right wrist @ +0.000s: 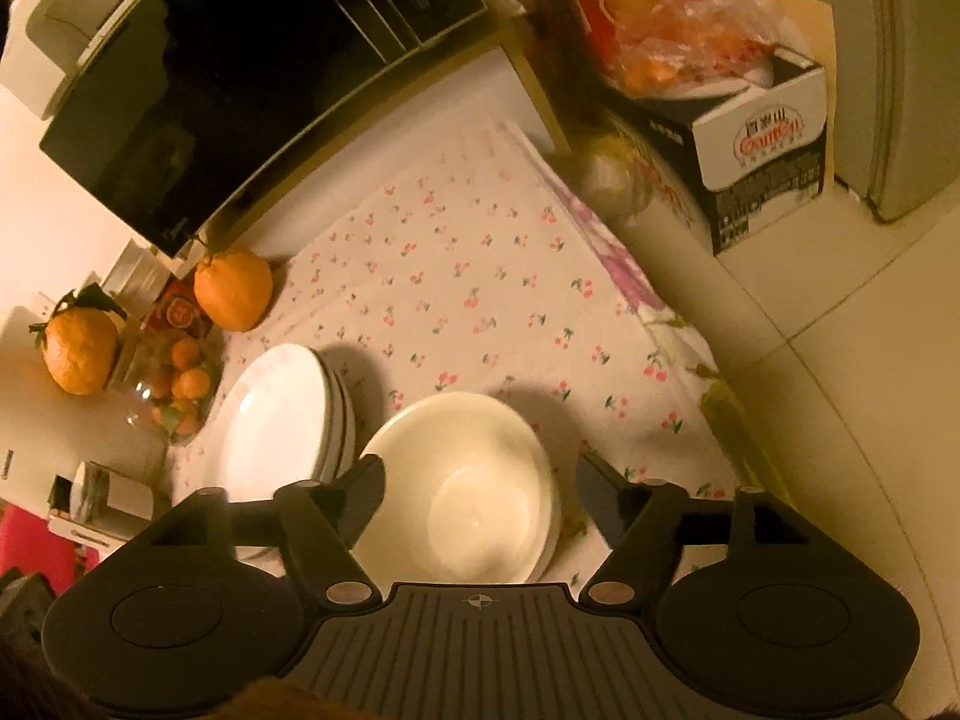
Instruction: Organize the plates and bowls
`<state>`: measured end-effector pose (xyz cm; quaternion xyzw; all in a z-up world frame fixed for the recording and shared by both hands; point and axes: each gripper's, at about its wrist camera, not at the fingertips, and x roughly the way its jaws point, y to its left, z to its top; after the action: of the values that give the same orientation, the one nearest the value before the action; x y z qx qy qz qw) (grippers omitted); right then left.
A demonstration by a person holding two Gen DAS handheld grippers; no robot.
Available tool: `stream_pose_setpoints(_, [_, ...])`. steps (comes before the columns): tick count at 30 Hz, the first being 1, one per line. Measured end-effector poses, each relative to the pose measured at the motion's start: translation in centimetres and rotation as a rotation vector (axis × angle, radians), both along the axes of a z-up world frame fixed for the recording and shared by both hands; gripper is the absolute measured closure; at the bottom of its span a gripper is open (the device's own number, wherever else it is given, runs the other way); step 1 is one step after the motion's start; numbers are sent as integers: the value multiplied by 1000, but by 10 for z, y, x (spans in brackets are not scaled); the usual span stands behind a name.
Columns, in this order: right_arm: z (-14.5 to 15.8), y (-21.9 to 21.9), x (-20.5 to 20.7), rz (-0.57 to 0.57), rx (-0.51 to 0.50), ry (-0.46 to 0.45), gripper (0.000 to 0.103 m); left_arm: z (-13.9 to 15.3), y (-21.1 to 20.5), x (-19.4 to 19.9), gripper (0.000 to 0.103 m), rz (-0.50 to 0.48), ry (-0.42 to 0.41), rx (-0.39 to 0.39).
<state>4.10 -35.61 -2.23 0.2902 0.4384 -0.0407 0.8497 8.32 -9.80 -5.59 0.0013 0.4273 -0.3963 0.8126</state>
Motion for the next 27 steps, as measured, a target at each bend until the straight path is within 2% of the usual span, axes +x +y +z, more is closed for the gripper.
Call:
stream_pose_setpoints(2, [-3, -2, -2, 9, -17, -17, 24, -1, 1, -4, 19, -29, -40, -7])
stream_pose_setpoints(8, [-15, -4, -12, 74, -100, -92, 21, -9, -1, -14, 9, -96, -139, -5])
stream_pose_setpoints(12, [-25, -1, -18, 141, -140, -125, 21, -15, -5, -20, 8, -132, -195, 8])
stream_pose_setpoints(16, [-32, -2, -21, 154, -115, -145, 21, -22, -10, -23, 7, -161, -246, 34])
stream_pose_setpoints(27, [-42, 4, -12, 172, -109, -145, 21, -29, -19, -21, 8, -170, -279, 74])
